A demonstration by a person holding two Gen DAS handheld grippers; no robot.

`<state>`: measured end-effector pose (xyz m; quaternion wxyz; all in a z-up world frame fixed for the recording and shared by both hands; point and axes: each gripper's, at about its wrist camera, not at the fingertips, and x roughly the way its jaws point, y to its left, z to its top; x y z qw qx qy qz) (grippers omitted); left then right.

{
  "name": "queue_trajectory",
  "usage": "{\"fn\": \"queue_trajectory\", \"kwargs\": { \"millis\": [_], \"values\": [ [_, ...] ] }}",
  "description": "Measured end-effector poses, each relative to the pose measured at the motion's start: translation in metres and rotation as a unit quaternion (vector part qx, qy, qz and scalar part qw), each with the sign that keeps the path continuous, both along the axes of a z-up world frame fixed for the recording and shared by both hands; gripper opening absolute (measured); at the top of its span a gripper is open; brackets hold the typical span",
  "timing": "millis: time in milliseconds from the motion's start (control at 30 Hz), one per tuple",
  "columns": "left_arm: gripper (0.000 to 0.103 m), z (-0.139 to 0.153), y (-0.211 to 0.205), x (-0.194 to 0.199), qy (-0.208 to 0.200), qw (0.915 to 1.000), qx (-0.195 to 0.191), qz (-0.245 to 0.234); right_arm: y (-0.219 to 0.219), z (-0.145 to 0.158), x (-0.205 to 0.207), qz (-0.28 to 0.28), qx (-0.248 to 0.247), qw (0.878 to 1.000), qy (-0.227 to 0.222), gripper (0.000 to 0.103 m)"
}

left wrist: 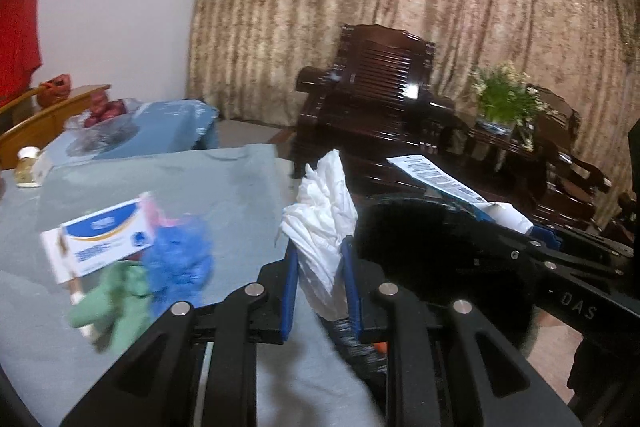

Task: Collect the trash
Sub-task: 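Carry tube and tissue over the bin and open both grippers to drop them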

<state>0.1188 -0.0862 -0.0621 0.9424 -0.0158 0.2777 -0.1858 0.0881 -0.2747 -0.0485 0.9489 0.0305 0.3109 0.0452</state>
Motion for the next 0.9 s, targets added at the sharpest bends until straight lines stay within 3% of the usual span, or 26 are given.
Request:
{"fn": "queue_trajectory", "kwargs": {
  "millis": [433,567,667,733,800,900],
  "values": [
    [0.022,-0.018,-0.078,0.024,0.017,0.9976,0.020,-0.065,-0.062,-0.040,0.000,-0.070,-0.013,0.997,0.040,0.029],
    [0.037,-0.024,-0.087,0.029,0.028,0.9963,0.018,-0.079,-0.072,-0.056,0.005,-0.080,-0.008,0.995,0.064,0.031],
    [0.056,-0.024,-0.084,0.028,0.029,0.9964,0.014,-0.079,-0.074,-0.059,0.005,-0.092,-0.008,0.994,0.065,0.053],
    [0.063,-0.023,-0.079,0.028,0.029,0.9967,0.012,-0.075,-0.075,-0.058,0.003,-0.096,-0.009,0.993,0.062,0.064],
    [0.071,-0.022,-0.071,0.026,0.029,0.9970,0.006,-0.071,-0.074,-0.055,0.001,-0.103,-0.011,0.993,0.054,0.084],
    [0.076,-0.019,-0.064,0.023,0.023,0.9975,0.009,-0.066,-0.070,-0.050,0.000,-0.102,-0.008,0.994,0.045,0.092]
  ]
}}
